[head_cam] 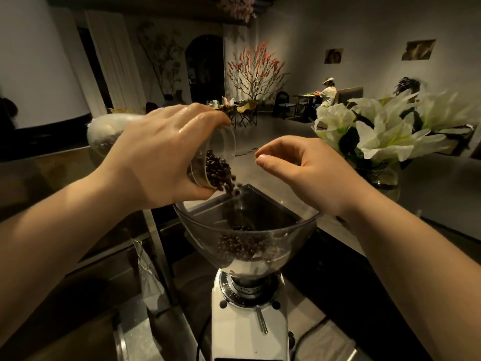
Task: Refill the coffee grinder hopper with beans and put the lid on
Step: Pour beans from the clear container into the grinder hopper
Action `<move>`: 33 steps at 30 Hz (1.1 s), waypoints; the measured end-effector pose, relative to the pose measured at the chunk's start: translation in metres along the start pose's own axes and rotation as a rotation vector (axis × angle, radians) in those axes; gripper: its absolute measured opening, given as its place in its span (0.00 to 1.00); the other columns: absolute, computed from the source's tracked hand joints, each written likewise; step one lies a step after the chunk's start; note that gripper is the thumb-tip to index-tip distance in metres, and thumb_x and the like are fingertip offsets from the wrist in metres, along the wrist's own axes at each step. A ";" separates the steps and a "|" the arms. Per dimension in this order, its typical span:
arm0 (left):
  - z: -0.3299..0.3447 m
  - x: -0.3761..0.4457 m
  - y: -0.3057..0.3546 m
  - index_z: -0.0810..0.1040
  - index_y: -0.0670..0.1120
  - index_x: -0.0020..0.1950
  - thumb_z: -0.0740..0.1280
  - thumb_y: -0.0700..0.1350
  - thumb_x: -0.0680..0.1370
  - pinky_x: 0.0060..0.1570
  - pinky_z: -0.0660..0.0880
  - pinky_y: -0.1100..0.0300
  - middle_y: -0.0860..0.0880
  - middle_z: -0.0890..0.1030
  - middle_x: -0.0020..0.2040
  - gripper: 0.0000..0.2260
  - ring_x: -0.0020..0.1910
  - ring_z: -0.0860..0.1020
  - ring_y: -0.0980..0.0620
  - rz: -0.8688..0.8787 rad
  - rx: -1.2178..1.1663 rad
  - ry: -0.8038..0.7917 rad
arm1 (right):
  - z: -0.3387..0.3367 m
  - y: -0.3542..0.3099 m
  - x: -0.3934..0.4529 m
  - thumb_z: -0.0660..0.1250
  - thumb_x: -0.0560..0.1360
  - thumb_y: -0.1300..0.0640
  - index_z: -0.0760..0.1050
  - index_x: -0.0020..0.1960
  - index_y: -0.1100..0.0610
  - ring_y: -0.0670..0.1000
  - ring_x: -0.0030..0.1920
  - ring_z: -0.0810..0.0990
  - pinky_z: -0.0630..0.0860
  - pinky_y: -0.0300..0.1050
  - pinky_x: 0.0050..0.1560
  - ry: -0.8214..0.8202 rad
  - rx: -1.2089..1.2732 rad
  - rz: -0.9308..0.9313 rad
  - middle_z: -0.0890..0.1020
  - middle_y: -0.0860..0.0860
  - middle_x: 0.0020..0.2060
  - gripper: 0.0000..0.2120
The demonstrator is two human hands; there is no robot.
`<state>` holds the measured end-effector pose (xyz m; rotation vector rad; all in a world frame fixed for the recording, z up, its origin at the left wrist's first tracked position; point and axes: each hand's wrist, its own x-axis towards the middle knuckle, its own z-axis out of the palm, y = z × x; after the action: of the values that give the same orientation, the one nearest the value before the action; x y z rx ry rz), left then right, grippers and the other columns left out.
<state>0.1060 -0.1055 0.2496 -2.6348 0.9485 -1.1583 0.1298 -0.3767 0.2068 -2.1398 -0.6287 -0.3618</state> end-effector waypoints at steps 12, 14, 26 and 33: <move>-0.001 -0.002 0.002 0.71 0.45 0.77 0.71 0.67 0.71 0.59 0.78 0.44 0.44 0.80 0.69 0.41 0.64 0.80 0.39 -0.002 -0.012 0.004 | 0.001 0.000 0.000 0.70 0.83 0.41 0.84 0.63 0.43 0.36 0.56 0.84 0.80 0.37 0.58 0.001 -0.001 0.009 0.88 0.38 0.54 0.11; -0.001 -0.002 0.002 0.71 0.44 0.77 0.71 0.67 0.71 0.59 0.78 0.42 0.43 0.80 0.69 0.41 0.65 0.80 0.39 0.007 -0.012 -0.009 | 0.000 -0.001 -0.001 0.69 0.84 0.41 0.84 0.63 0.43 0.37 0.57 0.84 0.80 0.38 0.58 -0.002 0.000 0.009 0.87 0.38 0.54 0.12; -0.002 0.000 0.003 0.71 0.43 0.77 0.70 0.68 0.72 0.59 0.79 0.42 0.43 0.80 0.69 0.42 0.64 0.81 0.39 0.029 0.001 -0.032 | 0.001 0.000 -0.001 0.70 0.83 0.42 0.85 0.62 0.43 0.36 0.55 0.85 0.81 0.38 0.57 0.011 -0.007 0.002 0.88 0.38 0.53 0.11; -0.006 0.014 0.010 0.70 0.45 0.78 0.63 0.70 0.72 0.65 0.78 0.45 0.44 0.80 0.70 0.41 0.67 0.81 0.41 0.162 0.119 -0.147 | 0.001 0.000 -0.001 0.70 0.83 0.42 0.85 0.61 0.43 0.37 0.55 0.85 0.82 0.41 0.58 0.019 -0.008 -0.001 0.88 0.39 0.53 0.11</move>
<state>0.1041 -0.1205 0.2595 -2.4589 1.0101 -0.9404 0.1292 -0.3759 0.2057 -2.1410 -0.6192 -0.3852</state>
